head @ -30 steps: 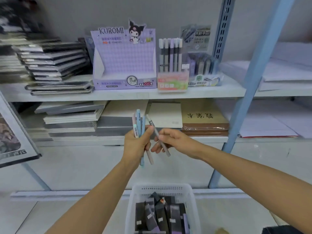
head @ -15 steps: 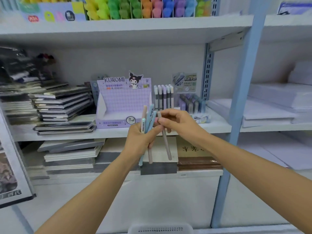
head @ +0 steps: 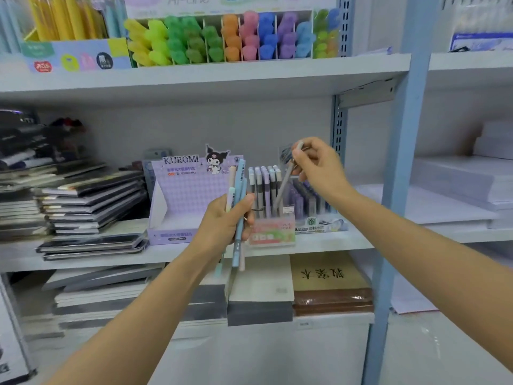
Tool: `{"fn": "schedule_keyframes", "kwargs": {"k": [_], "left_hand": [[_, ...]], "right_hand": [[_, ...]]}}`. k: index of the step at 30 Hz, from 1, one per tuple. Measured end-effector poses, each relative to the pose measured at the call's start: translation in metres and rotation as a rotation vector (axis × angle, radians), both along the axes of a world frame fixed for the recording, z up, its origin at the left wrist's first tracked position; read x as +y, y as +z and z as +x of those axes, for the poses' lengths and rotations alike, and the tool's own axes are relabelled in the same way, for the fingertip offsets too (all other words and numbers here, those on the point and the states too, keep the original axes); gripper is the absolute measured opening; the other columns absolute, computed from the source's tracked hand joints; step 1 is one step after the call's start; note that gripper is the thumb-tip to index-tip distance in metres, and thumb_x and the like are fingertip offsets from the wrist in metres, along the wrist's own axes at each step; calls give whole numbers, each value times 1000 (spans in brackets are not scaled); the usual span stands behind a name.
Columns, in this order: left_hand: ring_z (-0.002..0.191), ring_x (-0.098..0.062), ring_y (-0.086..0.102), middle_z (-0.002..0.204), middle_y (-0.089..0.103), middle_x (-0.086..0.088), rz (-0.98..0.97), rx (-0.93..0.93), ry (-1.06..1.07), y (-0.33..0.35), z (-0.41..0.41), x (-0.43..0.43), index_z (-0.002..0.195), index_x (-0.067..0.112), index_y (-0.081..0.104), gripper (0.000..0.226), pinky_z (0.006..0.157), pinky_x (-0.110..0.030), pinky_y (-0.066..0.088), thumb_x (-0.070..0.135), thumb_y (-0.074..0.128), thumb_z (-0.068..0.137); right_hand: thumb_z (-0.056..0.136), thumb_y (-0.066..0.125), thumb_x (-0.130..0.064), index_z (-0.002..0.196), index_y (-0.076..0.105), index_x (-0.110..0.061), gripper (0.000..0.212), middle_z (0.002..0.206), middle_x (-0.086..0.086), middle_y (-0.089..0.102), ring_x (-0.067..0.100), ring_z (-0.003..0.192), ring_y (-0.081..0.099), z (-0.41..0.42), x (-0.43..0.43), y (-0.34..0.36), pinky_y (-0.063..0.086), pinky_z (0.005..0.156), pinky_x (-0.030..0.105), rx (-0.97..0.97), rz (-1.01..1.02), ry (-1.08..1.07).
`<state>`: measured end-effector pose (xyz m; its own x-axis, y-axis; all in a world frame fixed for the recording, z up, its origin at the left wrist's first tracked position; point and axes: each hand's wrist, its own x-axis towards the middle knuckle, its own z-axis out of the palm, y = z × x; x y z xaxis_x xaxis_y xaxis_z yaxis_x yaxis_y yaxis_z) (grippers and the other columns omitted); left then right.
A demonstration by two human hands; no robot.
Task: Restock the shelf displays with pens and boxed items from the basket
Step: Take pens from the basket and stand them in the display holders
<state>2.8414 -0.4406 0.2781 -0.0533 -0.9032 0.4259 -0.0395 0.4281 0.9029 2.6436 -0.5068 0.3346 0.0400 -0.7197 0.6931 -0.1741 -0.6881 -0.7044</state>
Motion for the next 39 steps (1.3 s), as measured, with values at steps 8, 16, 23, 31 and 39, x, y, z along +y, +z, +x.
{"fn": "schedule_keyframes", "kwargs": {"k": [8,16,23,31,39], "left_hand": [[41,-11,46,57,55,-2,-17,46,52,-5,-1,-8,71,16,58,27,41,-19,41,36,69,87],[40,-13,45,54,54,-2,-16,67,86,-6,-3,-11,67,19,65,21,40,-20,43,34,73,80],[39,-11,45,53,54,-2,1,76,93,-7,-3,-11,75,16,68,15,40,-20,43,28,72,84],[39,-13,45,53,55,-3,-8,47,103,-7,-7,-13,74,11,63,23,41,-21,44,30,72,83],[39,-12,46,52,54,-2,-30,37,83,-3,-13,-6,73,13,63,21,41,-20,43,28,72,84]], "right_hand": [[100,48,-11,100,59,-6,12,84,-1,66,5,69,63,7,-15,-17,53,62,19,287,-20,-8],[99,51,-10,105,61,-5,12,89,9,69,14,73,65,9,-18,-10,54,66,20,325,-22,29],[99,50,-12,102,59,-8,10,86,0,66,10,74,65,4,-19,-12,54,66,18,414,-33,29],[89,67,-12,105,60,-14,17,85,2,67,15,82,63,15,-21,-20,52,80,30,382,-124,-107],[93,62,-28,106,65,-18,16,84,-7,59,-4,61,50,13,3,-13,42,60,13,199,6,42]]}}
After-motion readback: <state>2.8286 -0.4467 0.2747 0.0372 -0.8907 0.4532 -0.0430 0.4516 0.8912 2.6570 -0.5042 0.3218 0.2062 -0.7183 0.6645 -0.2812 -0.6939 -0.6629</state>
